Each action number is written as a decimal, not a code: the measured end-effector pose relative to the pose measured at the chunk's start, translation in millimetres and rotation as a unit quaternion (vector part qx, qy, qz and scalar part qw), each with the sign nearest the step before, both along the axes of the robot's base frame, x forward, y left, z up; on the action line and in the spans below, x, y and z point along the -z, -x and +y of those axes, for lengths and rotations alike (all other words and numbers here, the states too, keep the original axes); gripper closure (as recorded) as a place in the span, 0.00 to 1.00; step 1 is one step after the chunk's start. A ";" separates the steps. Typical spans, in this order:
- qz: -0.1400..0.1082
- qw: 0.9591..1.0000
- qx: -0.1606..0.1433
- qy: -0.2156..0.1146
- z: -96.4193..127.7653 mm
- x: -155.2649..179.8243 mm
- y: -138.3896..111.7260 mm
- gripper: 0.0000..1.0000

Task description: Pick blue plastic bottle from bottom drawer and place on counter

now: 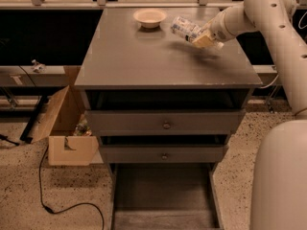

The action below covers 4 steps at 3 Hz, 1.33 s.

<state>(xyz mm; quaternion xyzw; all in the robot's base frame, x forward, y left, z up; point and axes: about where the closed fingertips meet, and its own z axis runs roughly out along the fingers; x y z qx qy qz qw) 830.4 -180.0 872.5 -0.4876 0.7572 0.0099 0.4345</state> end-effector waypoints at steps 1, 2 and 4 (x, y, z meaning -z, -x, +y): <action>0.012 1.000 -0.002 -0.023 5.3 6.8 -11.4 0.37; 0.018 0.999 -0.006 -0.038 8.6 6.6 -16.4 0.13; 0.007 0.999 -0.008 -0.051 -2.2 -13.9 -7.1 0.00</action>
Offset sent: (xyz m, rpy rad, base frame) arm 0.0319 0.0000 0.0084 0.1120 0.0412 0.0144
